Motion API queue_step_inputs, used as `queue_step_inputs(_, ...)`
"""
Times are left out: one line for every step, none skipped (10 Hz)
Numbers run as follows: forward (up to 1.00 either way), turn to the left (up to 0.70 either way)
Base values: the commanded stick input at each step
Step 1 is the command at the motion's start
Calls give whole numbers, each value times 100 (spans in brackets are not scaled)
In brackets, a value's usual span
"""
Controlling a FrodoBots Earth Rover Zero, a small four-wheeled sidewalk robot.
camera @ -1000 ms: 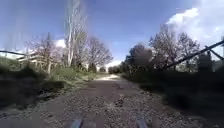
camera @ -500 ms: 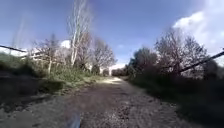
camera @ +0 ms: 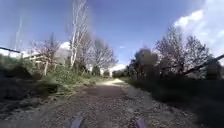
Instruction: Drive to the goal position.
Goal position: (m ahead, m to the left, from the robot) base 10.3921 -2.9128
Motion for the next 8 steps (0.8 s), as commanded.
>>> queue_step_inputs(69,-8)
queue_step_inputs(69,-27)
queue_step_inputs(69,-34)
queue_step_inputs(69,-30)
queue_step_inputs(69,-9)
queue_step_inputs(69,0)
queue_step_inputs(68,0)
queue_step_inputs(68,0)
